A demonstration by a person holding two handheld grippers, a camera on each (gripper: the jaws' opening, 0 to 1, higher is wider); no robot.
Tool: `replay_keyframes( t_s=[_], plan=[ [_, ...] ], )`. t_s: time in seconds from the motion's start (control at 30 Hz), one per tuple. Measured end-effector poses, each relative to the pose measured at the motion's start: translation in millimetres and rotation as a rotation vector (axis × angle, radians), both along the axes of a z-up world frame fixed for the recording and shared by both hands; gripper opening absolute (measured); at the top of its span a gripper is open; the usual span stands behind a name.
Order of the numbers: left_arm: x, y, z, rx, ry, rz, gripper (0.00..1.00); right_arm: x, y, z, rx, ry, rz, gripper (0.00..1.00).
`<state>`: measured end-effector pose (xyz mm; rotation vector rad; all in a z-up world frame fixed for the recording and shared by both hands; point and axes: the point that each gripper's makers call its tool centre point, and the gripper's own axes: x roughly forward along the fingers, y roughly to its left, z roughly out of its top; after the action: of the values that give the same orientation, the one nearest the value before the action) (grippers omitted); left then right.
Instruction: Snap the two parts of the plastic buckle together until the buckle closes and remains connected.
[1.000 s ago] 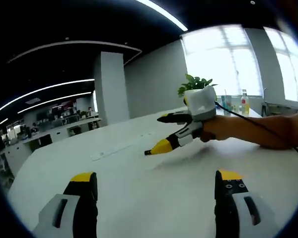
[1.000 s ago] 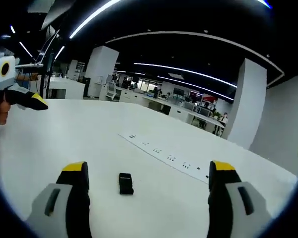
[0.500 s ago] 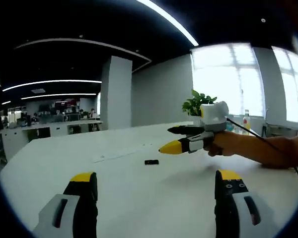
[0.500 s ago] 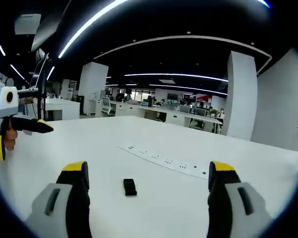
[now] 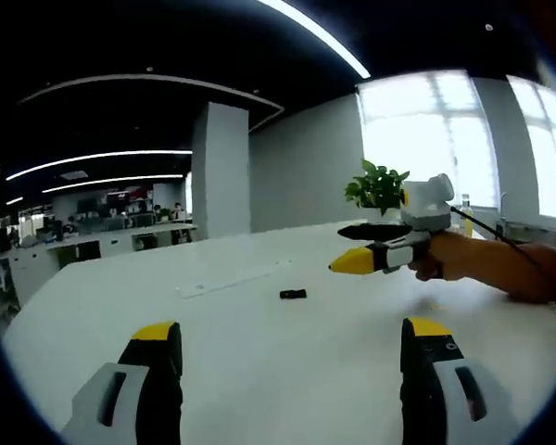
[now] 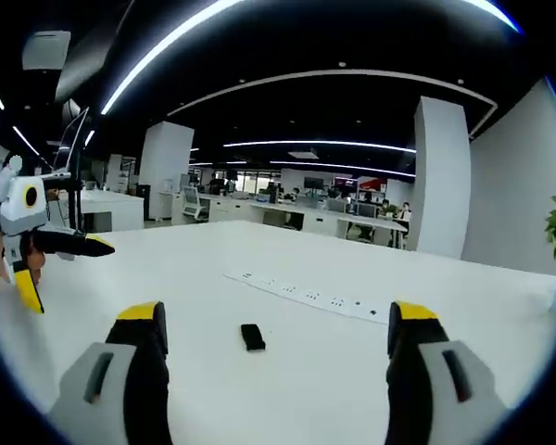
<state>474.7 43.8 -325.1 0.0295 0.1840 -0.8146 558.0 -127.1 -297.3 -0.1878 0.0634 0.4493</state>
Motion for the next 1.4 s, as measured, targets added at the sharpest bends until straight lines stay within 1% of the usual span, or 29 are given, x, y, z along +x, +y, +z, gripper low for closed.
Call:
replay_keyframes(
  t_s=[0.07, 0.17, 0.27, 0.53, 0.57, 0.6, 0.63, 0.77, 0.8, 0.87, 0.97, 1.03, 1.1, 1.17, 1.23, 1.3, 1.33, 1.37, 1.4],
  plan=[
    [1.4, 4, 0.6, -0.008, 0.008, 0.014, 1.00, -6, -2, -0.3, 0.006, 0.001, 0.000, 0.98],
    [-0.6, 3, 0.9, -0.026, 0.025, 0.009, 1.00, -11, -5, -0.4, 0.020, 0.005, -0.008, 0.98],
    [-1.8, 1, 1.7, -0.015, 0.007, 0.013, 1.00, -17, -6, -2.0, 0.026, 0.008, -0.009, 0.97],
    [-3.4, 5, 0.9, -0.020, 0.017, 0.017, 1.00, -34, -9, -4.3, 0.029, 0.012, -0.009, 0.97],
    [4.1, 9, 2.8, -0.026, 0.014, 0.015, 1.00, -36, -9, -4.1, 0.030, 0.010, -0.009, 0.97],
    [5.6, 10, 4.2, -0.031, 0.011, 0.019, 1.00, -37, -10, -4.3, 0.031, 0.011, -0.009, 0.96],
    [11.0, 11, 5.3, -0.030, 0.011, 0.025, 1.00, -39, -9, -5.2, 0.032, 0.013, -0.007, 0.96],
    [18.3, 14, 8.2, -0.037, 0.006, 0.037, 1.00, -49, -4, -9.4, 0.023, 0.020, 0.003, 0.96],
    [20.3, 14, 6.1, -0.035, 0.013, 0.042, 1.00, -54, -3, -10.2, 0.021, 0.020, 0.003, 0.96],
    [22.3, 14, 3.0, -0.025, 0.017, 0.047, 1.00, -56, -2, -11.9, 0.019, 0.025, 0.008, 0.96],
    [24.1, 13, -2.0, -0.013, 0.027, 0.051, 1.00, -63, 1, -15.1, 0.011, 0.029, 0.018, 0.96],
    [24.4, 13, -4.7, -0.003, 0.027, 0.049, 1.00, -66, 1, -17.9, -0.005, 0.032, 0.013, 0.96],
    [25.6, 14, -6.0, -0.002, 0.031, 0.050, 1.00, -69, -1, -17.7, -0.003, 0.030, 0.011, 0.96],
    [22.4, 18, -7.2, -0.002, 0.032, 0.059, 1.00, -72, -1, -17.6, 0.009, 0.036, 0.014, 0.96],
    [23.3, 19, -6.1, -0.008, 0.031, 0.063, 1.00, -76, -4, -15.8, 0.019, 0.029, 0.015, 0.96],
    [16.9, 19, -8.1, -0.019, 0.046, 0.060, 1.00, -77, -8, -16.1, 0.025, 0.030, 0.008, 0.95],
    [11.1, 18, -7.3, -0.018, 0.041, 0.058, 1.00, -76, -9, -16.2, 0.029, 0.029, 0.005, 0.95],
    [6.6, 16, -4.9, -0.015, 0.018, 0.051, 1.00, -76, -10, -16.5, 0.029, 0.029, 0.000, 0.95],
    [1.0, 15, -4.7, -0.010, 0.015, 0.048, 1.00, -75, -10, -17.1, 0.026, 0.028, -0.005, 0.94]
  ],
)
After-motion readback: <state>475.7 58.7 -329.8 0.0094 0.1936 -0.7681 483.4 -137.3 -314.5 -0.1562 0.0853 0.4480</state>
